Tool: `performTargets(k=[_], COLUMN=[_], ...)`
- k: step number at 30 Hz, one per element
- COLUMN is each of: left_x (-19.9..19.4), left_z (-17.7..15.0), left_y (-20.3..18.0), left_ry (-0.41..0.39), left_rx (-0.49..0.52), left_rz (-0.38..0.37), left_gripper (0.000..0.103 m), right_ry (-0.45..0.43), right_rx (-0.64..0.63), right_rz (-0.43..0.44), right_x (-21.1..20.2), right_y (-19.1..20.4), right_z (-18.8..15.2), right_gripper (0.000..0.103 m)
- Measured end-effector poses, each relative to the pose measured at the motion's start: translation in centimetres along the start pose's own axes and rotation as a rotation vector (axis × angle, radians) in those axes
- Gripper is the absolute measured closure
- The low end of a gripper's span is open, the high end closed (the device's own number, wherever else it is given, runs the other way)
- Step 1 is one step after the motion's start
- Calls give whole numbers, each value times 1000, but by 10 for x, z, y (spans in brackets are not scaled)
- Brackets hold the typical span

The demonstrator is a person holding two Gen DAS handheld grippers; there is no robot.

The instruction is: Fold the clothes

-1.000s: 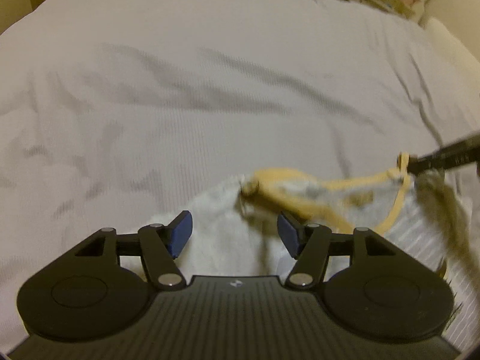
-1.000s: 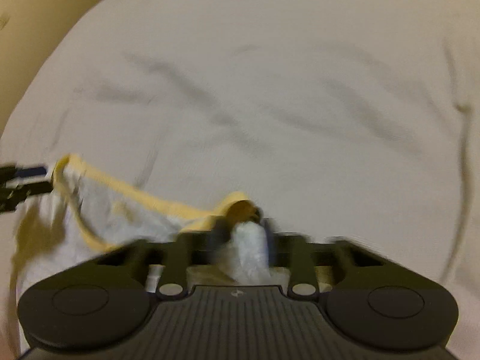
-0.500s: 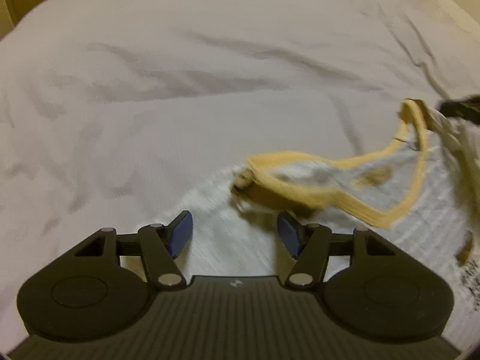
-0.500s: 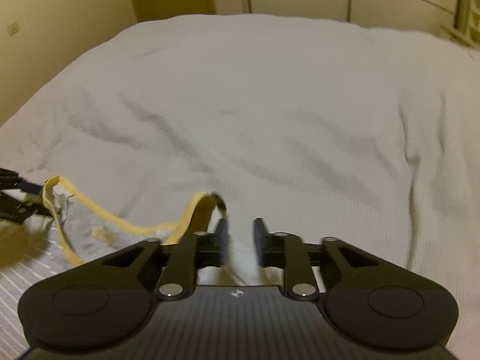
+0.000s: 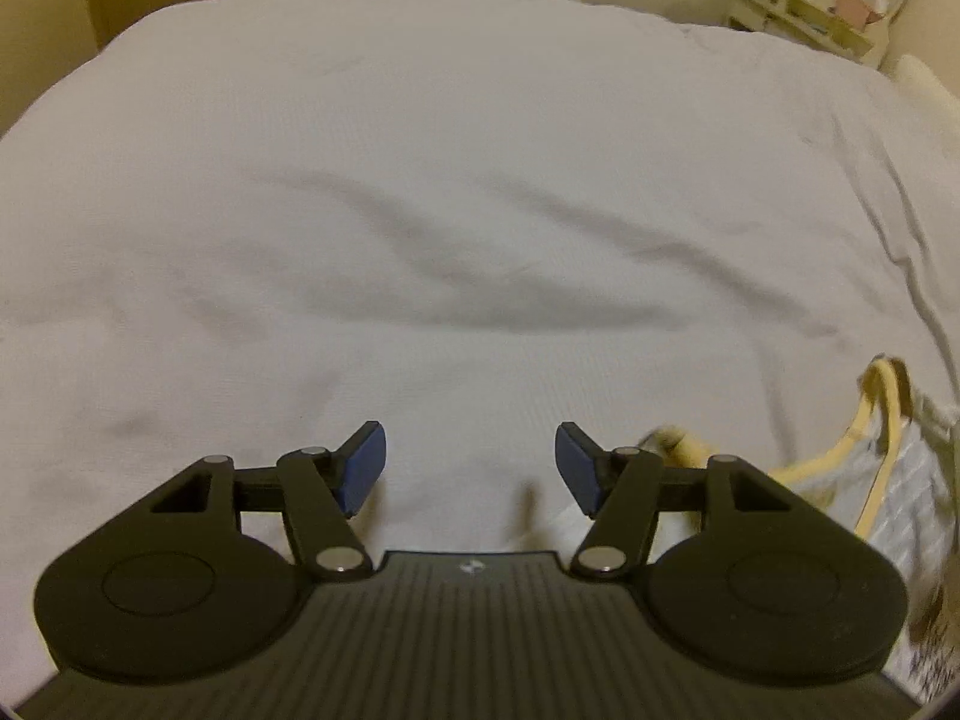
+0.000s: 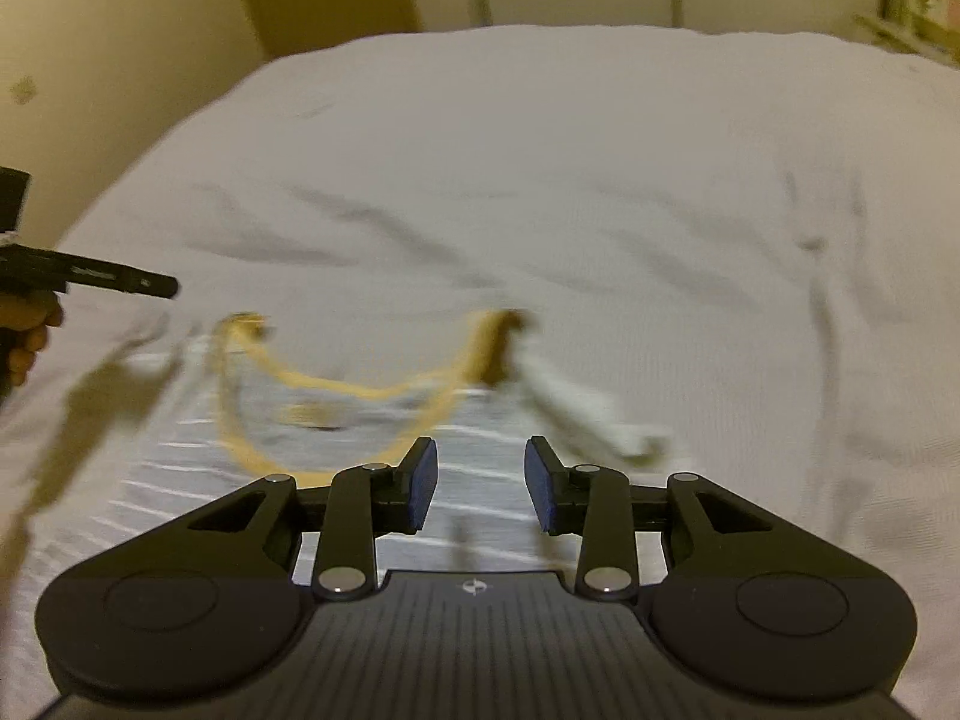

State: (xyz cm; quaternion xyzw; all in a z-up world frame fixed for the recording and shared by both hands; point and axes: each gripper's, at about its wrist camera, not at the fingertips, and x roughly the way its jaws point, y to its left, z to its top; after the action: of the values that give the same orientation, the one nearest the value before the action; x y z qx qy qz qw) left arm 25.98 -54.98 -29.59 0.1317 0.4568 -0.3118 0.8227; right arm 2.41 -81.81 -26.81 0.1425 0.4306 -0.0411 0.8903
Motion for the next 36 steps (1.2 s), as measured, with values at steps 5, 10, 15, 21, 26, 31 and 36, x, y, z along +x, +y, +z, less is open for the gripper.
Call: performTargets(k=[5, 10, 15, 21, 26, 31, 36], left_x=[-38, -42, -12, -28, -49, -49, -52], left_z=[-46, -77, -74, -63, -73, -81, -82], left_y=[55, 80, 82, 102, 125, 133, 142], left_ry=[74, 116, 141, 99, 64, 32, 35], left_rx=[-54, 30, 119, 131, 51, 0, -63], left_rz=[28, -33, -231, -265, -251, -249, -230], left_gripper=[45, 45, 65, 103, 103, 103, 102], right_ry=[35, 62, 79, 68, 85, 151, 65], right_rx=[-43, -87, -133, -201, -208, -248, -209], right_rz=[101, 112, 84, 37, 48, 7, -54], right_x=[7, 28, 60, 97, 145, 187, 183], right_y=[59, 101, 136, 151, 163, 177, 185], right_z=[12, 19, 29, 55, 71, 75, 86], right_gripper=[62, 60, 56, 55, 48, 70, 67])
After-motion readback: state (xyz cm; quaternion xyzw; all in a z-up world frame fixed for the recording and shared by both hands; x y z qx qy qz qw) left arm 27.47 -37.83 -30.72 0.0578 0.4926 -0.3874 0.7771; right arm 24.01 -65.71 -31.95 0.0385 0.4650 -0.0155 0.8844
